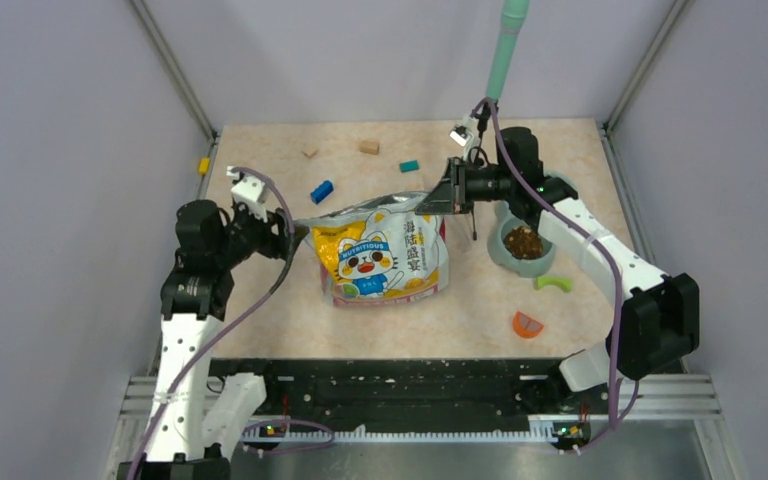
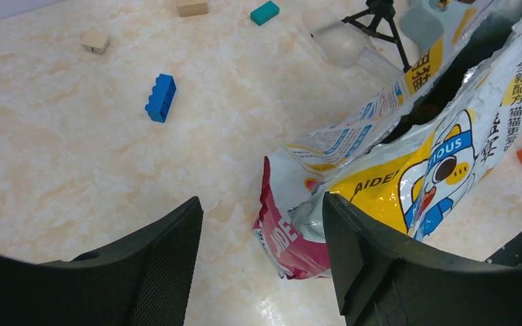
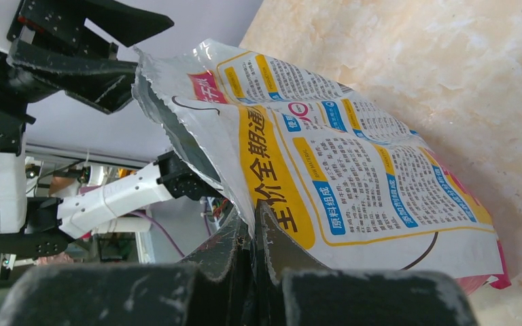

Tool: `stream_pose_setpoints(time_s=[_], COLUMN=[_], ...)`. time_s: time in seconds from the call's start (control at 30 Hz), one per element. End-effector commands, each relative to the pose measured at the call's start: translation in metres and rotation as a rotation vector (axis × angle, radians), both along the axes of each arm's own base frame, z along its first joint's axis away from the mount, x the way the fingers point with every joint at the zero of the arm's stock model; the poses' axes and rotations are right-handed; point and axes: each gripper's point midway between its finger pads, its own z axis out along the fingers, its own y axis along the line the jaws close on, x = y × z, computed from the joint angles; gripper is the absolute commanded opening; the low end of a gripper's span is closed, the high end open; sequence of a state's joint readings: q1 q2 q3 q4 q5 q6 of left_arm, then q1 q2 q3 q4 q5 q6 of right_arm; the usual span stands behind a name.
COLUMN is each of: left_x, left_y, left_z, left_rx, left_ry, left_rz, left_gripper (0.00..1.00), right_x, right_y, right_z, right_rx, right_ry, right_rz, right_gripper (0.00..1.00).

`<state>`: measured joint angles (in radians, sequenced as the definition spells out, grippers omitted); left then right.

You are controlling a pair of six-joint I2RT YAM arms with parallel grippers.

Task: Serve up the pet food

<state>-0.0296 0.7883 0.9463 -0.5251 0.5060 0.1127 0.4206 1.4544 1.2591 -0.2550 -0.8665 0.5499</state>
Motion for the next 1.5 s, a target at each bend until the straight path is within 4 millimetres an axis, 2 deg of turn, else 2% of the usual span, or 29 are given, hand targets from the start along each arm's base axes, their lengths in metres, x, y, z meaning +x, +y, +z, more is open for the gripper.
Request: stream_pose_setpoints(time_s=[0.0, 0.17, 0.2, 0.27, 0.37, 0.4, 0.43, 0.47, 0.5, 0.53, 0.6, 0.67, 0.77, 0.83, 0.9, 0.97, 1.0, 1.07, 1.1, 1.17, 1.23, 1.33, 1.43, 1.47], left_x=[0.005, -0.004, -0.005, -0.006, -0.004, -0.007, -0.008, -0.007, -0.005, -0.003, 0.000, 0.005, 0.009, 0.007, 0.007, 0.008, 0.011, 0.020, 0.025, 0.033, 0.031, 0.026, 0.025, 0.024], left_y=[-0.010, -0.037, -0.042, -0.052, -0.065, -0.075, -0.080, -0.083, -0.083, -0.082, -0.077, -0.069, -0.055, -0.045, -0.040, -0.037, -0.035, -0.031, -0.028, -0.026, -0.032, -0.038, -0.041, -0.046], left_z=[0.017, -0.010, -0.013, -0.016, -0.018, -0.016, -0.016, -0.014, -0.013, -0.011, 0.007, 0.038, 0.093, 0.122, 0.139, 0.139, 0.132, 0.107, 0.090, 0.057, 0.042, 0.057, 0.082, 0.090], left_rx=[-0.138, -0.215, -0.240, -0.307, -0.333, -0.339, -0.344, -0.343, -0.340, -0.335, -0.297, -0.273, -0.265, -0.273, -0.279, -0.270, -0.269, -0.251, -0.246, -0.261, -0.296, -0.279, -0.099, -0.048], left_ry=[-0.043, 0.076, 0.097, 0.139, 0.125, 0.118, 0.114, 0.111, 0.113, 0.134, 0.112, 0.048, -0.137, -0.242, -0.293, -0.307, -0.293, -0.253, -0.213, -0.137, -0.061, -0.055, -0.205, -0.246], left_rz=[-0.085, -0.299, -0.335, -0.390, -0.435, -0.472, -0.497, -0.513, -0.518, -0.505, -0.494, -0.448, -0.397, -0.371, -0.355, -0.345, -0.333, -0.306, -0.286, -0.271, -0.316, -0.361, -0.327, -0.324], left_gripper=[0.70, 0.70, 0.78, 0.84, 0.83, 0.81, 0.73, 0.52, 0.13, 0.00, 0.00, 0.00, 0.00, 0.00, 0.00, 0.00, 0.00, 0.00, 0.00, 0.01, 0.19, 0.44, 0.61, 0.63], right_x=[-0.004, -0.004, -0.004, -0.004, -0.003, -0.002, -0.001, 0.002, 0.004, 0.006, 0.007, 0.006, 0.005, 0.003, 0.002, 0.005, 0.007, 0.010, 0.012, 0.014, 0.014, 0.021, 0.028, 0.029], right_y=[0.001, 0.002, 0.002, 0.003, 0.004, 0.005, 0.005, 0.005, 0.004, 0.003, 0.001, -0.004, -0.014, -0.021, -0.026, -0.030, -0.030, -0.030, -0.030, -0.026, -0.021, -0.018, -0.018, -0.018], right_z=[0.071, 0.067, 0.067, 0.065, 0.060, 0.058, 0.057, 0.058, 0.060, 0.065, 0.083, 0.108, 0.145, 0.163, 0.172, 0.162, 0.152, 0.123, 0.094, 0.064, 0.048, 0.044, 0.052, 0.054], right_rx=[0.140, 0.141, 0.143, 0.149, 0.156, 0.156, 0.155, 0.155, 0.159, 0.168, 0.195, 0.225, 0.255, 0.262, 0.259, 0.225, 0.205, 0.174, 0.155, 0.164, 0.181, 0.167, 0.156, 0.157], right_ry=[-0.206, -0.198, -0.197, -0.199, -0.188, -0.175, -0.163, -0.145, -0.120, -0.104, -0.112, -0.171, -0.269, -0.328, -0.369, -0.383, -0.381, -0.369, -0.334, -0.293, -0.227, -0.174, -0.198, -0.203], right_rz=[0.052, 0.060, 0.062, 0.070, 0.076, 0.074, 0.070, 0.061, 0.057, 0.058, 0.052, 0.039, 0.004, -0.027, -0.053, -0.078, -0.083, -0.080, -0.077, -0.065, -0.034, -0.031, -0.048, -0.046], right_gripper=[0.00, 0.00, 0.00, 0.00, 0.00, 0.00, 0.00, 0.00, 0.00, 0.00, 0.00, 0.00, 0.00, 0.00, 0.00, 0.00, 0.00, 0.00, 0.00, 0.00, 0.00, 0.00, 0.00, 0.00])
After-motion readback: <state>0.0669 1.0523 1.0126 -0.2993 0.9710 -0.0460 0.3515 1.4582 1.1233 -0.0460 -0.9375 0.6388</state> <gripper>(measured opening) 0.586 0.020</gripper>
